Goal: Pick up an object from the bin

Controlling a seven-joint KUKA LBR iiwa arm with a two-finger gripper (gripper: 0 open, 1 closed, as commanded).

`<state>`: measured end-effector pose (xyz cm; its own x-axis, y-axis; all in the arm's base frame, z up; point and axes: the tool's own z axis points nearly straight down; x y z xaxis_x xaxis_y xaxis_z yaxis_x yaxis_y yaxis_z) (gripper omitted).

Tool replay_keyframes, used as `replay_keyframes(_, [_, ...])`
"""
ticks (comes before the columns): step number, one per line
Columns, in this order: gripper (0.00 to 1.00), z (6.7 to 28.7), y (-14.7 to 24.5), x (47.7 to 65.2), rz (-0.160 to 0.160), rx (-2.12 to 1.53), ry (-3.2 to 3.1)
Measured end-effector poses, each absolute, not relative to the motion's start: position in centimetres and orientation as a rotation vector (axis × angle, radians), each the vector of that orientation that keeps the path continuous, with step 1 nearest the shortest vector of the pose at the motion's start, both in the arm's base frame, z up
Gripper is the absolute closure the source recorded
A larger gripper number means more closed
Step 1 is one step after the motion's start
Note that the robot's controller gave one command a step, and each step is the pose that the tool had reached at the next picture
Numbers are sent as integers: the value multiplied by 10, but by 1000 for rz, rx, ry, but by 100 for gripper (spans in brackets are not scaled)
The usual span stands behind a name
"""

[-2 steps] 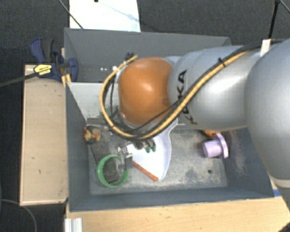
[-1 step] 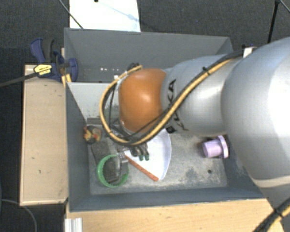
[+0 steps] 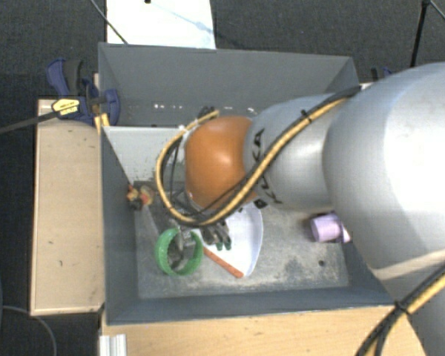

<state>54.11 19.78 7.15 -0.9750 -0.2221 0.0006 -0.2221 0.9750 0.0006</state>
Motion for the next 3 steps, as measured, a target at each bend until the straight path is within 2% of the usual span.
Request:
replay_keyframes(1, [100,71,198,541,-1,348,-3121])
replay_keyframes(2, [100,89,207,552,-1,353,-3122])
replay_keyframes(3, [100,94,209,555,-2,356,-3124])
